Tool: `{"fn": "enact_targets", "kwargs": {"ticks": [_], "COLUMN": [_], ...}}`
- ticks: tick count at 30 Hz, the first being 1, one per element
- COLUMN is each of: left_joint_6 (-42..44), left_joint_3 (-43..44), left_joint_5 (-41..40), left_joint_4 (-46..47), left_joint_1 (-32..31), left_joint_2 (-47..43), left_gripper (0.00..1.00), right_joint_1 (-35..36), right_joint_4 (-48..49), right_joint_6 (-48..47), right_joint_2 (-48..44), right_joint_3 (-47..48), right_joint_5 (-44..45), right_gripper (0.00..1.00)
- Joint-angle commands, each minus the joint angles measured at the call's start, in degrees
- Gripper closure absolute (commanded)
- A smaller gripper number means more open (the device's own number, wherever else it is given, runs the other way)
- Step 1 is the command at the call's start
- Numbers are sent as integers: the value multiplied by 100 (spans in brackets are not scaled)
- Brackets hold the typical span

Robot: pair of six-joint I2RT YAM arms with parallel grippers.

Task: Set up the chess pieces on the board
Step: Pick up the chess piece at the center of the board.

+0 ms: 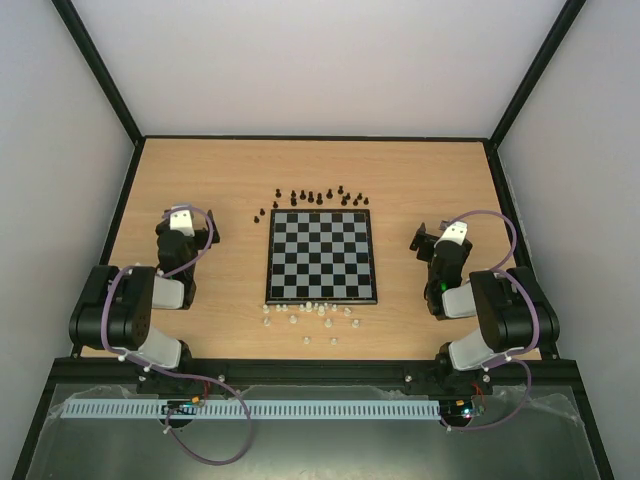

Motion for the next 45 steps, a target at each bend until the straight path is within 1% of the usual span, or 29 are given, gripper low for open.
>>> {"fn": "enact_targets", "kwargs": {"ticks": [1, 23, 25, 27, 29, 32, 34, 36, 39, 41, 42, 43, 45], "left_joint_6": [54, 47, 53, 136, 231, 307, 261, 277, 327, 78, -187, -553, -1342], "left_joint_3": [-22, -26, -43, 94, 321, 636, 862, 1091, 1211, 1336, 1497, 1666, 2132], "left_joint_5": [-13, -3, 1, 111, 67, -10, 26, 8, -119, -126, -137, -151, -127], "left_joint_4": [339, 330, 355, 24, -646, -1500, -2021, -2602, -3044, -3399, -3647, -3956, -4723], "left_joint_1": [-34, -25, -25, -52, -147, -312, -412, -576, -937, -1132, -1201, -1232, -1246], "left_joint_2": [38, 42, 26, -119, -443, -969, -1263, -1587, -2185, -2610, -2770, -2877, -2988], "left_gripper": [0, 0, 0, 0, 0, 0, 0, 0, 0, 0, 0, 0, 0], "right_joint_1": [-32, -27, -28, -27, -22, -23, -20, -18, -23, -25, -22, -16, -17], "right_joint_4": [125, 188, 130, -113, -761, -2037, -3107, -4412, -5753, -6438, -6776, -6996, -7159], "right_joint_6": [3, -4, -22, -49, -57, 82, 465, 932, 1472, 1681, 1696, 1653, 1676], "right_joint_2": [26, 3, -129, -493, -1031, -1894, -2333, -2585, -2761, -2818, -2830, -2858, -3018], "right_joint_3": [86, 31, 25, 8, 110, 478, 938, 1573, 2449, 2888, 3074, 3208, 3279], "right_joint_5": [65, 74, 72, 56, 69, 198, 287, 60, -338, -700, -1015, -1425, -1932], "right_gripper": [2, 1, 1, 1, 2, 1, 1, 1, 1, 1, 2, 1, 1]}}
